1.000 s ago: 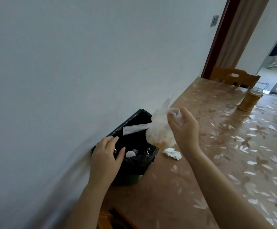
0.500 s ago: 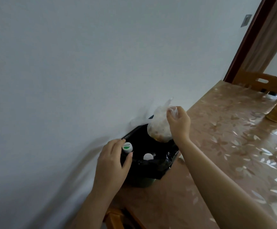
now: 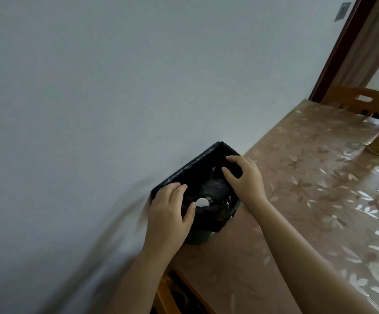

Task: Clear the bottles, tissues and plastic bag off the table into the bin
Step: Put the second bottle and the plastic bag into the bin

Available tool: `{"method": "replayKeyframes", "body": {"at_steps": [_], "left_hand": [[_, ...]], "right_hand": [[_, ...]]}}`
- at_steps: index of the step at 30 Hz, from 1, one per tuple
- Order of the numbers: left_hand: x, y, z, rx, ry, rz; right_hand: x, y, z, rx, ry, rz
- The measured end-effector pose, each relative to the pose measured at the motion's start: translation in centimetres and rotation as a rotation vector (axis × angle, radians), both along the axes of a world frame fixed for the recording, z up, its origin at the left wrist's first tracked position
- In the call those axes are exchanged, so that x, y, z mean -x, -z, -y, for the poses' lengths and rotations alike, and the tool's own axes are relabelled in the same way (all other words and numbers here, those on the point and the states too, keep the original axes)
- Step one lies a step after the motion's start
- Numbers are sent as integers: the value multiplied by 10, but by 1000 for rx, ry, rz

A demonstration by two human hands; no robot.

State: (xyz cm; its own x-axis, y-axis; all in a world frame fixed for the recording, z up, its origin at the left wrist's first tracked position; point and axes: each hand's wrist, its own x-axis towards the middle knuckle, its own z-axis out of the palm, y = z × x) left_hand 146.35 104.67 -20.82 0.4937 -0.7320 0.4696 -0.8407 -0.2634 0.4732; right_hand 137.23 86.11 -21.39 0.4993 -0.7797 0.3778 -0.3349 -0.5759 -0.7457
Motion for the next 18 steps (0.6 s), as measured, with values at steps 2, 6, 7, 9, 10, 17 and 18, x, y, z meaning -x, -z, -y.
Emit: {"method": "replayKeyframes", "body": {"at_steps": [2, 6, 7, 9, 10, 17, 18], "left_hand": [[9, 1, 4, 16, 29, 2], [35, 7, 14, 29, 120, 2], [44, 10, 18, 25, 148, -3], [61, 15, 25, 16, 192, -19], [69, 17, 29, 13, 212, -24], [132, 36, 54, -46, 338, -39], [142, 39, 58, -58, 355, -42]], "right_hand": [[14, 0, -8, 50, 23, -21], [49, 5, -25, 100, 84, -70], [60, 7, -30, 84, 101, -70], [82, 12, -39, 58, 131, -64], [93, 14, -42, 60, 150, -69], [176, 32, -56, 119, 284, -158], [188, 35, -56, 125, 308, -173]]}}
